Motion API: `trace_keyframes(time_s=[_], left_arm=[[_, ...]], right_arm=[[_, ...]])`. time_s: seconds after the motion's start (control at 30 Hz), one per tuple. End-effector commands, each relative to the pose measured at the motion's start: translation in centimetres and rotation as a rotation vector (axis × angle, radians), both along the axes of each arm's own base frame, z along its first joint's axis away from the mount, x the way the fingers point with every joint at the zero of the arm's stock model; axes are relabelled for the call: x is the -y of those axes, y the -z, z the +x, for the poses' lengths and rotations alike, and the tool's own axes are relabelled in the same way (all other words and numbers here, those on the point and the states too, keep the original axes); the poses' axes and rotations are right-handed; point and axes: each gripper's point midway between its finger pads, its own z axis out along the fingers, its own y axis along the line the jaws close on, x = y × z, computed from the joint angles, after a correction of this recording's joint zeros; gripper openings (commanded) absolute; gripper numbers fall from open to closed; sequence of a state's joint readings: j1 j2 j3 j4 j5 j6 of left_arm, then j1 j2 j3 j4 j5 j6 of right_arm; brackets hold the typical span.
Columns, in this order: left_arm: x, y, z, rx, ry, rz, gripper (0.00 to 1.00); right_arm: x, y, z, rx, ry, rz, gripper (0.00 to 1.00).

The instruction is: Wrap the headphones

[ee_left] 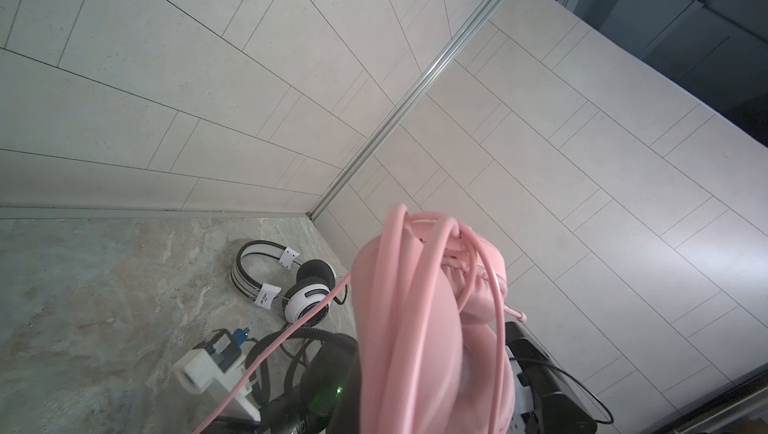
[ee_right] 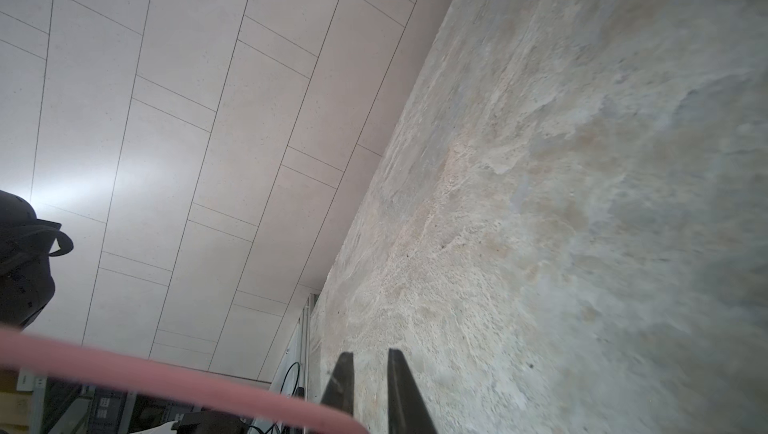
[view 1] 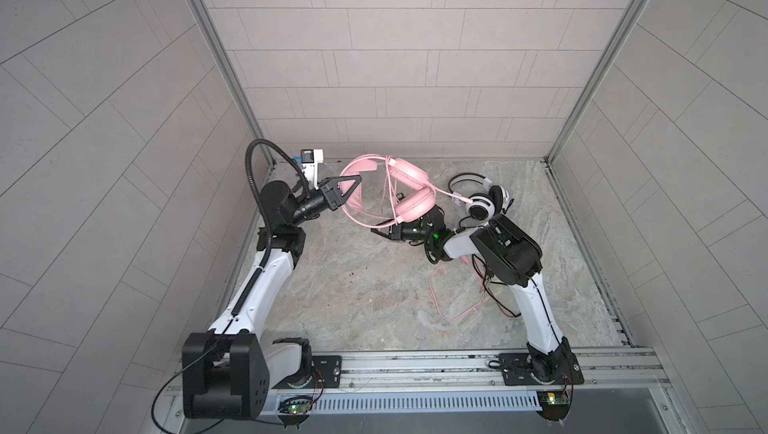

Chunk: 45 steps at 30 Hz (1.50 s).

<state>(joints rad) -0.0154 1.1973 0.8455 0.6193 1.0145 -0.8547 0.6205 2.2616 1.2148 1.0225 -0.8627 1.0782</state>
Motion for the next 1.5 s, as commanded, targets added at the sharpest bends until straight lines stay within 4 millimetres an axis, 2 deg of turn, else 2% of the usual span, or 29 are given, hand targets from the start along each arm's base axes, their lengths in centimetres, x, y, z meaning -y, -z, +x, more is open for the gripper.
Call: trace_keyframes(time_s=[0.0,0.23,0.37,0.63,0.73,0.87,1.0,1.17,1.47], left_arm=[[-0.4,-2.9,-0.8,0.117,0.006,-0.035,0.0],[-2.5,-2.4,0.4,0.094,-0.072,-0.06,0.0],[-5.0,-0.2,2.4,0.0,-0.176,-0.065,0.0],[-9.5,3.1,4.6,-0.12,-0.335,-0.087,0.0],[-10.6,4.1,5.1,-0.161,-0.379,-0.083,0.0],[-12.4,7.2,5.7,-0.298,-0.47,-0.034,0.0],[-12.9,8.0,5.7,-0.329,-0.502,0.004,0.0],[-13.2,8.4,5.6,-0.346,-0.52,0.035,0.0],[-13.6,9.8,5.9,-0.408,-0.539,0.052,0.0]], right_arm=[[-1.5,-0.6,-0.5,-0.007,-0.011,0.035,0.09],[-0.8,0.6,-1.4,-0.021,0.012,0.019,0.02],[0.2,1.1,-2.7,-0.033,0.025,0.0,0.0],[2.1,1.3,-5.8,-0.048,0.016,-0.026,0.0],[2.2,1.8,-7.3,-0.055,0.008,-0.052,0.0],[1.9,3.1,-9.9,-0.052,-0.019,-0.135,0.0],[1.8,3.1,-11.3,-0.038,-0.034,-0.185,0.0],[1.9,1.4,-11.9,0.018,-0.051,-0.25,0.0],[3.0,-0.8,-12.9,0.213,-0.072,-0.53,0.0]])
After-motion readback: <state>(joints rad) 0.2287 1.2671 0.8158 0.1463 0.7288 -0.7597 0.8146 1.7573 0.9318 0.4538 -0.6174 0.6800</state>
